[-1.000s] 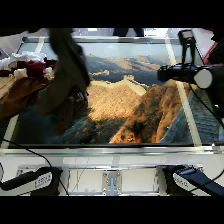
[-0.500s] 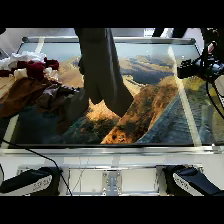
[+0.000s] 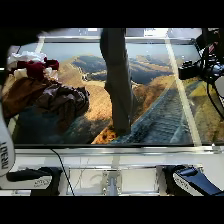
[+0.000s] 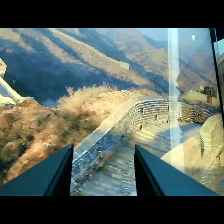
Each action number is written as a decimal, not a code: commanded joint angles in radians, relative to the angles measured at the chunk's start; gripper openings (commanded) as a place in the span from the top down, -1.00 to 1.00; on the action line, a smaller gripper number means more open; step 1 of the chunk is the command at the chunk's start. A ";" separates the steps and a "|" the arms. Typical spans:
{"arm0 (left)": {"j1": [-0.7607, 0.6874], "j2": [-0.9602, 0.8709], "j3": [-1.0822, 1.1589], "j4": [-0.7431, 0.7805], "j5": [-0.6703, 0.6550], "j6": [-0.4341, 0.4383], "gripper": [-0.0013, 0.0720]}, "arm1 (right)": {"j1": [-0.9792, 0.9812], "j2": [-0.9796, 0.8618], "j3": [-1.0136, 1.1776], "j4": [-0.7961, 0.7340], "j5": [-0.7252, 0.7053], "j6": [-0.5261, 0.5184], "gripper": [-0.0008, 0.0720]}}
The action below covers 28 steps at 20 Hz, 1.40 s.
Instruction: Fold the shirts.
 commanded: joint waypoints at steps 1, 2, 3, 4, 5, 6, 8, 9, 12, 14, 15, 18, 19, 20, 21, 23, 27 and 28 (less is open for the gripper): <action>-0.060 -0.141 -0.002 0.339 -0.076 -0.151 0.94 | 0.000 0.000 -0.053 0.048 0.003 0.002 -0.23; -0.095 -0.199 -0.002 0.348 -0.077 -0.134 0.94 | 0.000 -0.001 -0.084 0.070 -0.008 0.003 -0.24; -0.132 -0.255 -0.002 0.378 -0.076 -0.114 0.94 | 0.000 -0.001 -0.117 0.101 -0.027 0.003 -0.23; -0.167 -0.311 -0.002 0.458 -0.081 -0.119 0.94 | 0.000 -0.001 -0.156 0.145 -0.051 0.003 -0.23; -0.196 -0.362 -0.002 0.585 -0.097 -0.141 0.94 | 0.000 -0.002 -0.193 0.190 -0.069 0.003 -0.23; -0.214 -0.403 -0.002 0.739 -0.110 -0.198 0.94 | 0.000 -0.005 -0.235 0.242 -0.092 0.002 -0.23; -0.230 -0.466 -0.002 1.066 -0.131 -0.350 0.94 | 0.000 -0.016 -0.318 0.325 -0.131 0.002 -0.24; -0.229 -0.486 -0.002 1.191 -0.135 -0.412 0.94 | 0.000 -0.020 -0.360 0.357 -0.161 0.001 -0.23; -0.213 -0.503 0.004 1.295 -0.134 -0.429 0.72 | 0.000 -0.023 -0.476 0.396 -0.271 0.002 -0.23; -0.210 -0.497 0.059 1.337 -0.148 -0.431 -1.00 | 0.000 -0.023 -0.512 0.404 -0.313 0.002 -0.23; -0.210 -0.481 0.082 1.386 -0.140 -0.429 -0.97 | 0.000 -0.023 -0.517 0.403 -0.320 0.002 -0.23; -0.204 -0.414 0.083 1.536 -0.089 -0.429 -0.97 | 0.000 -0.023 -0.516 0.403 -0.336 0.002 -0.23; -0.192 -0.407 0.083 1.585 -0.104 -0.430 -0.97 | 0.000 -0.023 -0.516 0.403 -0.343 0.003 -0.23; -0.173 -0.409 0.073 1.616 -0.131 -0.431 -0.97 | 0.000 -0.023 -0.516 0.407 -0.350 0.004 -0.23; -0.145 -0.409 0.044 1.612 -0.164 -0.438 -0.97 | 0.000 -0.023 -0.516 0.411 -0.353 0.010 -0.23; -0.079 -0.417 -0.044 1.587 -0.246 -0.457 -0.97 | 0.000 -0.023 -0.516 0.413 -0.354 0.024 -0.23; 0.002 -0.467 -0.121 1.581 -0.369 -0.475 -0.98 | 0.000 -0.023 -0.516 0.418 -0.359 0.024 -0.24; 0.008 -0.486 -0.121 1.581 -0.402 -0.471 -0.98 | 0.000 -0.023 -0.516 0.418 -0.361 0.025 -0.23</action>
